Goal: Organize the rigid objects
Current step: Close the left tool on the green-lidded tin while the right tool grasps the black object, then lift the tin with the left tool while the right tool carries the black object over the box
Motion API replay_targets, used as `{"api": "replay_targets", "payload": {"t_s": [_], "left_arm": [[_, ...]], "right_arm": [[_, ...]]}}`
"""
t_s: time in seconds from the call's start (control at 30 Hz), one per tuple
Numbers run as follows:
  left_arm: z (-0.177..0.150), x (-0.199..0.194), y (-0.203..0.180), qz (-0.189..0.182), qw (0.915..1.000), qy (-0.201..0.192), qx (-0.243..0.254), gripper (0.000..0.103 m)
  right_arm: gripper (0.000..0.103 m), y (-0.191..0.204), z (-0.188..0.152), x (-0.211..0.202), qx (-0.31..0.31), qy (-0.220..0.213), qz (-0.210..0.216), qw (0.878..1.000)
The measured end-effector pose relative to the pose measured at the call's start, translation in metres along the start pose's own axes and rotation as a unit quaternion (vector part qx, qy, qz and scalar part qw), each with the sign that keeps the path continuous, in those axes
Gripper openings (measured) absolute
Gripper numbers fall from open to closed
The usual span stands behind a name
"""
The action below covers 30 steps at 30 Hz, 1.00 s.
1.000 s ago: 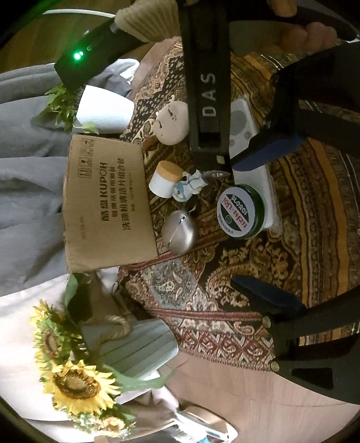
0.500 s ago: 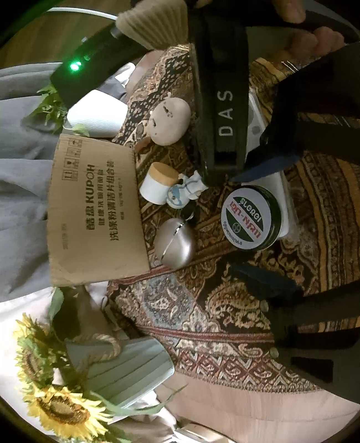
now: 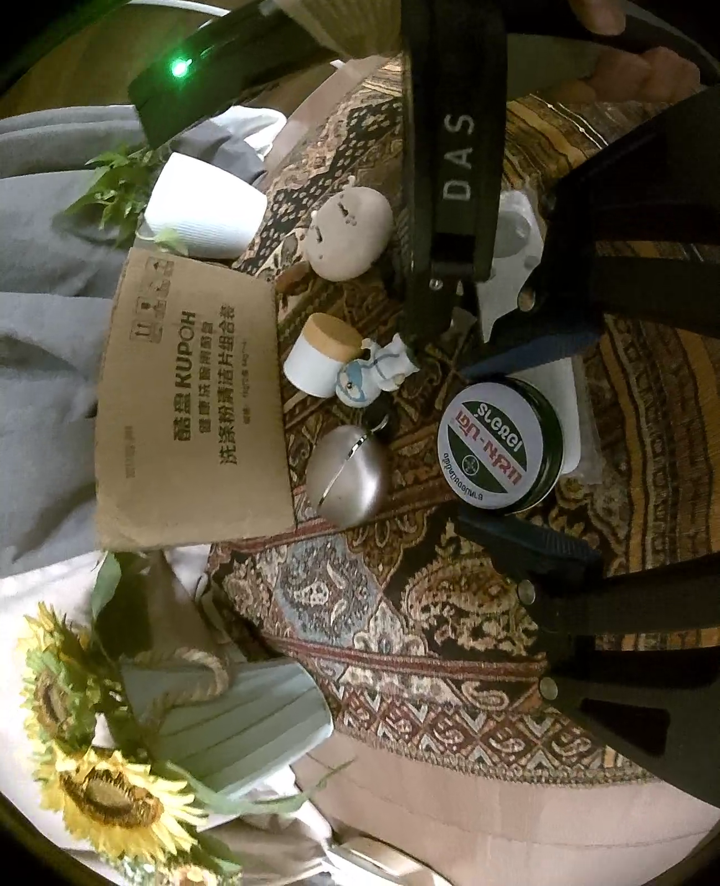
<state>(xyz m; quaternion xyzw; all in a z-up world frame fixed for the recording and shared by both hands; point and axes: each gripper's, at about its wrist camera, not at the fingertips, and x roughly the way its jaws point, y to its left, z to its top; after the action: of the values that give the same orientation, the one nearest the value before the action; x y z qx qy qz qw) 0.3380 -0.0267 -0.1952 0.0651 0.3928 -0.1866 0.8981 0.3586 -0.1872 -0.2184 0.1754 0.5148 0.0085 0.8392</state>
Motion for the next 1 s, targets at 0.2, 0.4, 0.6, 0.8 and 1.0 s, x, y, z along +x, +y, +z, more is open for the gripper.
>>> {"api": "replay_targets", "payload": {"t_s": [0.2, 0.4, 0.6, 0.8, 1.0], "left_arm": [[0.007, -0.020, -0.002, 0.020, 0.9995, -0.018, -0.014, 0.049], [0.016, -0.039, -0.002, 0.037, 0.9980, -0.032, -0.040, 0.049], [0.028, -0.058, 0.000, 0.044, 0.9957, -0.046, -0.067, 0.049], [0.041, -0.074, -0.004, 0.052, 0.9938, -0.067, -0.072, 0.049], [0.061, -0.095, -0.011, 0.059, 0.9910, -0.098, -0.068, 0.049]], "right_arm": [[0.077, -0.003, -0.001, -0.018, 0.007, -0.017, 0.005, 1.000], [0.076, -0.009, 0.002, -0.035, 0.007, -0.035, 0.005, 0.999], [0.076, -0.010, 0.001, -0.055, -0.001, -0.054, 0.005, 0.999], [0.076, -0.007, 0.005, -0.079, -0.015, -0.086, 0.004, 0.996], [0.076, -0.006, 0.014, -0.107, -0.027, -0.121, 0.007, 0.992]]}}
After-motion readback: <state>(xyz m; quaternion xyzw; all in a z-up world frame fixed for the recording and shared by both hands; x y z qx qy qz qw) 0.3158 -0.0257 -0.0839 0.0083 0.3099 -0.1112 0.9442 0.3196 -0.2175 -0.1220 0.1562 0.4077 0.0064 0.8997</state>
